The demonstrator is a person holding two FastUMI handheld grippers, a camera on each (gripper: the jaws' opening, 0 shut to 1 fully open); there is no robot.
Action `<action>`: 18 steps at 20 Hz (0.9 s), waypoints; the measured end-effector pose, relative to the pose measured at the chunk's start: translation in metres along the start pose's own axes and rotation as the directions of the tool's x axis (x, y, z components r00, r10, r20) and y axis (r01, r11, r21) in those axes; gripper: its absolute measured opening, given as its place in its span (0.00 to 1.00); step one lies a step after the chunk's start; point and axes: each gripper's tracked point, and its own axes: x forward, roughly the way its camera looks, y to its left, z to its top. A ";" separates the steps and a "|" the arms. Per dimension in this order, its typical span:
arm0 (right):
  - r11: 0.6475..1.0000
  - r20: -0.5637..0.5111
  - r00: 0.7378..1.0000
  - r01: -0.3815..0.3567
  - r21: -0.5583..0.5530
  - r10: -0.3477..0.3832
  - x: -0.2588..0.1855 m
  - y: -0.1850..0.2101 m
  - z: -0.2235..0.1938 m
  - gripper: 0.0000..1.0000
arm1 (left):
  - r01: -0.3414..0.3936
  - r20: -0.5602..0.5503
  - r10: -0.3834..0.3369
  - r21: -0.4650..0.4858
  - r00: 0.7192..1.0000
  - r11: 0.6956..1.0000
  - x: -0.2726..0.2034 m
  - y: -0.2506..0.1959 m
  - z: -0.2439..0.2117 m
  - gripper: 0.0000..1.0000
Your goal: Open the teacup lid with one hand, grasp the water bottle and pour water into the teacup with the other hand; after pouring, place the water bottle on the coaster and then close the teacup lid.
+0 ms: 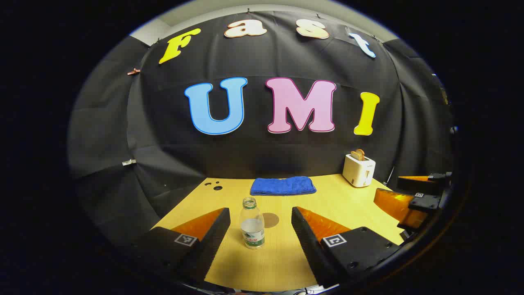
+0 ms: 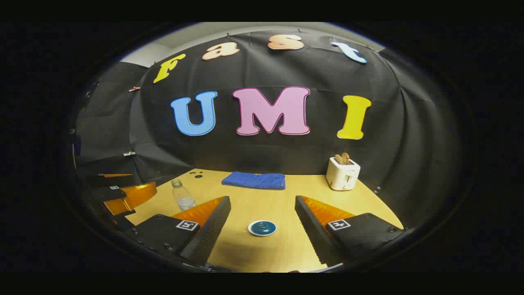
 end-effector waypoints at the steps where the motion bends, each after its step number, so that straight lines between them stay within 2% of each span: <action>1: 1.000 -0.007 1.000 0.000 -0.004 0.000 0.004 0.003 -0.001 0.98 | 0.006 -0.003 -0.006 0.002 1.000 1.000 0.002 0.001 0.000 0.95; 8: 0.998 -0.030 0.999 0.020 -0.057 -0.022 0.017 0.015 -0.012 0.98 | 0.060 -0.080 -0.059 0.004 0.995 0.998 0.008 0.006 -0.031 0.95; 9: 0.998 -0.037 0.999 0.015 -0.062 -0.017 0.017 0.019 -0.015 0.98 | 0.057 -0.090 -0.057 -0.003 0.994 0.998 0.008 0.008 -0.034 0.95; 10: 0.998 -0.042 0.999 0.010 -0.065 -0.012 0.017 0.023 -0.016 0.98 | 0.053 -0.091 -0.054 -0.015 0.994 0.998 0.008 0.011 -0.035 0.92; 11: 0.998 -0.044 0.999 0.006 -0.063 -0.009 0.017 0.024 -0.015 0.98 | 0.053 -0.091 -0.055 -0.025 0.994 0.998 0.009 0.013 -0.035 0.95; 12: 0.998 -0.044 0.999 0.005 -0.061 -0.008 0.017 0.027 -0.014 0.98 | 0.052 -0.094 -0.054 -0.026 0.994 0.998 0.009 0.014 -0.036 0.92; 13: 0.998 -0.047 0.999 0.002 -0.058 -0.004 0.018 0.030 -0.014 0.98 | 0.052 -0.098 -0.054 -0.027 0.994 0.998 0.010 0.015 -0.037 0.95; 18: 0.998 -0.054 0.998 -0.020 -0.053 0.017 0.019 0.037 -0.017 0.98 | 0.049 -0.093 -0.051 -0.031 0.994 0.998 0.011 0.022 -0.037 0.95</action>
